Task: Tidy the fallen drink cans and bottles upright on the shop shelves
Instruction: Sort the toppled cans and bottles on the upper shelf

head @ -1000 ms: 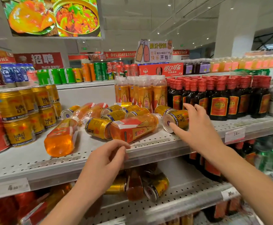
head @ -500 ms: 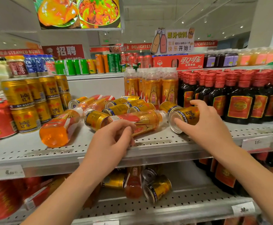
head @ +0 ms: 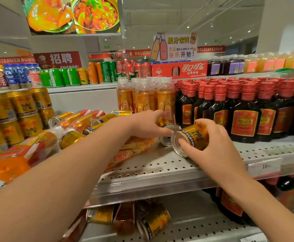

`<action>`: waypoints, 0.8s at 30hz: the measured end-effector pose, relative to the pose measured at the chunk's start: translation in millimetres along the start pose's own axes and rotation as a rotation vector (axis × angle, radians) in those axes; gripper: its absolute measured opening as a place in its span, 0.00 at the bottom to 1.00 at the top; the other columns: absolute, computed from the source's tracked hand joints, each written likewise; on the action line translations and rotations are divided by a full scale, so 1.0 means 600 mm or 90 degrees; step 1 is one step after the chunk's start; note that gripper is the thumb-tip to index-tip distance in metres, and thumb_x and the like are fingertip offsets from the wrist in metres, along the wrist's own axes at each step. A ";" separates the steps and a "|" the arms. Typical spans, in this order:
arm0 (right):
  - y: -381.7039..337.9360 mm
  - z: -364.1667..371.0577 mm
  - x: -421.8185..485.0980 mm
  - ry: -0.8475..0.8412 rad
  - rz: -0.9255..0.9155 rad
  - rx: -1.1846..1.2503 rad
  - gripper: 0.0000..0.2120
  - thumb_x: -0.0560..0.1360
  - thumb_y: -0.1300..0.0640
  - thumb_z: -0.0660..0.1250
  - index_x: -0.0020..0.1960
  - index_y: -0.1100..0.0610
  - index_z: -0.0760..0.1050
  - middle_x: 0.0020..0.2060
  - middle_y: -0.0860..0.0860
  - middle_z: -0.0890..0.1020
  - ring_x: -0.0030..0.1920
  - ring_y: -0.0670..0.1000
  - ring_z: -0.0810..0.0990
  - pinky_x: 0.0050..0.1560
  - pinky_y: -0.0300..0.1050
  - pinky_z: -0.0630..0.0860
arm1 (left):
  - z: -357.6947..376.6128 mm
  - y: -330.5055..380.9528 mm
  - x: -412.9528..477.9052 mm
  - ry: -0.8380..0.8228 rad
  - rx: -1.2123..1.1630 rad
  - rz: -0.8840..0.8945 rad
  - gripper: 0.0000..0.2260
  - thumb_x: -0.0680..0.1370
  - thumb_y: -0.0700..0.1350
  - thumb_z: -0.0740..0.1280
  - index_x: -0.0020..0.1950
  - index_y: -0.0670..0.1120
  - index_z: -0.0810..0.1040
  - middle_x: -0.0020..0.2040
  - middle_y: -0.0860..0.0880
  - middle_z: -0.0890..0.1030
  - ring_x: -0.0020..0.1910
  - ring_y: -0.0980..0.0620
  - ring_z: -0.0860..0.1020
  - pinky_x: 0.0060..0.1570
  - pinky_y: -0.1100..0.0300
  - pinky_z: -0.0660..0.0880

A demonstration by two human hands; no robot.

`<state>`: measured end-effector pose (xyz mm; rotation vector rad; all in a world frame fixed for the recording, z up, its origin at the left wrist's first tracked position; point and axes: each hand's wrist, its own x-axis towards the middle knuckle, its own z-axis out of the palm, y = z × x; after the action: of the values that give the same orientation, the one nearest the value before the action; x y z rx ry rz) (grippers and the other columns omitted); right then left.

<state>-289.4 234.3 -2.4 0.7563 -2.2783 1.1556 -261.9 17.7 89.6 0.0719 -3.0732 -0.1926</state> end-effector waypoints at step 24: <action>-0.212 0.048 0.039 -0.035 -0.123 0.213 0.29 0.67 0.28 0.69 0.63 0.35 0.68 0.58 0.41 0.76 0.55 0.40 0.76 0.55 0.47 0.76 | -0.096 -0.166 -0.278 0.452 -0.288 -0.119 0.31 0.64 0.70 0.73 0.64 0.62 0.73 0.51 0.59 0.80 0.42 0.62 0.81 0.41 0.61 0.77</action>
<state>-227.7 141.7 69.5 1.1178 -2.0231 1.4543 -87.8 -79.7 124.4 0.3246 -2.2554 -0.6932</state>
